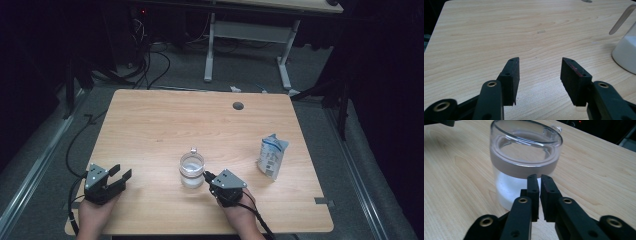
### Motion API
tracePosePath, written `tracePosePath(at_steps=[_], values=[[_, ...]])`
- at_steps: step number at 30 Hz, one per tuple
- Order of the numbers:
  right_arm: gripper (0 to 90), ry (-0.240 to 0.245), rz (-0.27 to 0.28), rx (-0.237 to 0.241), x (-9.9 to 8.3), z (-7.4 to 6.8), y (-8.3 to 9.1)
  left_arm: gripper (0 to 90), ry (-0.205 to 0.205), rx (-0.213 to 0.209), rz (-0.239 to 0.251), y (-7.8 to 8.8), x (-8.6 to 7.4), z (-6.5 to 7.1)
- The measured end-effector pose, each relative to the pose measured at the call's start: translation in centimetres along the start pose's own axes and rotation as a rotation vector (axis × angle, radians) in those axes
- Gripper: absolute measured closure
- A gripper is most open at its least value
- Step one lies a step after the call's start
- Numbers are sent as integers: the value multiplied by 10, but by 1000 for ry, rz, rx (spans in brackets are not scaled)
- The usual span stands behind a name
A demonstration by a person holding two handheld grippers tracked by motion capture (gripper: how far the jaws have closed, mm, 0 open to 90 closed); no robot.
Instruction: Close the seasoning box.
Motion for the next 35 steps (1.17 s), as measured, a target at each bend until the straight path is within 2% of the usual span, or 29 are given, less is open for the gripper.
tracePosePath(at_steps=[5,10,13,15,17,19,22,24,28,33,35], values=[[741,-31,-17,-23,-7,14,0,501,-1,0,-4,0,0,0],[610,-94,-67,-68,-28,49,6,500,0,-3,-12,-1,-1,0],[544,-140,-77,-112,-46,74,23,497,23,-27,-12,0,-1,1],[508,-158,-64,-140,-54,86,37,492,25,-50,7,3,3,6],[472,-198,-13,-176,-67,95,57,476,6,-62,6,2,4,13],[464,-227,2,-181,-73,99,66,463,-5,-70,-21,-2,2,16],[464,-227,13,-194,-75,102,71,456,-3,-76,-49,-7,-1,17],[463,-237,13,-190,-74,102,70,450,9,-79,-38,-6,0,16],[463,-227,2,-187,-74,100,66,445,6,-73,-30,-2,0,13],[462,-222,-19,-192,-76,100,63,437,12,-80,-41,-3,-1,9],[461,-222,-17,-192,-76,100,62,427,1,-83,-47,-4,-1,10]])
Point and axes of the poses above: each handheld gripper's, and its own axes: y roughly backward along the jaws, x roughly out of its top, z roughly to its right, the point moved 1 cm from there along -y, roughly forward along the jaws
